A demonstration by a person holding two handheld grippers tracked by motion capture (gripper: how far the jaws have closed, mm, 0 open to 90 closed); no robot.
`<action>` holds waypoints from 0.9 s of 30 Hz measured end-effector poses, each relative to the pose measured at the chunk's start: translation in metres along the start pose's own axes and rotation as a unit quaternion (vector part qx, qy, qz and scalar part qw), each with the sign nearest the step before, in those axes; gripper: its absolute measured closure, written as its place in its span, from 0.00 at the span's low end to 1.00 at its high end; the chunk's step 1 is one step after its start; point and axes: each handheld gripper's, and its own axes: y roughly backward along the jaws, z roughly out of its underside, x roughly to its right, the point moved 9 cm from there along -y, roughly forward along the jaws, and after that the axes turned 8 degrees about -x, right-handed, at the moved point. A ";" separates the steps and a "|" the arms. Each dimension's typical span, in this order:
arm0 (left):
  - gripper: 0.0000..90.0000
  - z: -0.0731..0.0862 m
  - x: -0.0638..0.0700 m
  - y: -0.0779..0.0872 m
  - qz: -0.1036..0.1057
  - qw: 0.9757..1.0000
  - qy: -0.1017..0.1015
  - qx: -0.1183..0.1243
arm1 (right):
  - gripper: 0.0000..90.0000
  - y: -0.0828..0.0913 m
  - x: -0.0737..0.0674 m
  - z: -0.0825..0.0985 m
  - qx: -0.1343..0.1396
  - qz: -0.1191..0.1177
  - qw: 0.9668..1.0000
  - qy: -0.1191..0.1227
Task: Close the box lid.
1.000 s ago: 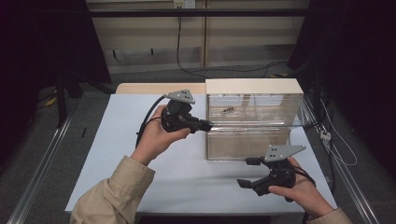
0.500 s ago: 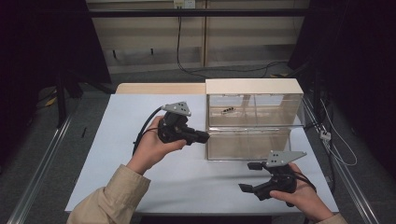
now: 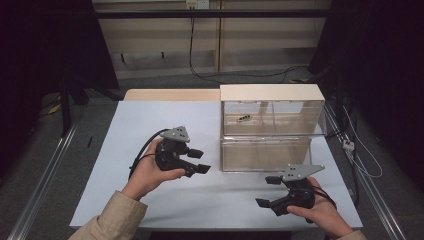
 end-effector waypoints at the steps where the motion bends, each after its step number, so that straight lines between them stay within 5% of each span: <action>1: 0.44 0.003 -0.001 0.000 -0.001 1.000 0.000 0.001 | 0.19 0.000 0.001 0.001 -0.001 0.002 1.000 0.001; 14: 0.20 0.046 -0.013 0.000 -0.009 1.000 0.020 -0.007 | 0.19 0.000 0.009 0.011 -0.009 0.015 1.000 -0.002; 27: 0.11 0.077 -0.031 0.004 -0.028 0.999 0.037 -0.003 | 0.19 0.002 0.016 0.023 -0.009 0.022 1.000 -0.008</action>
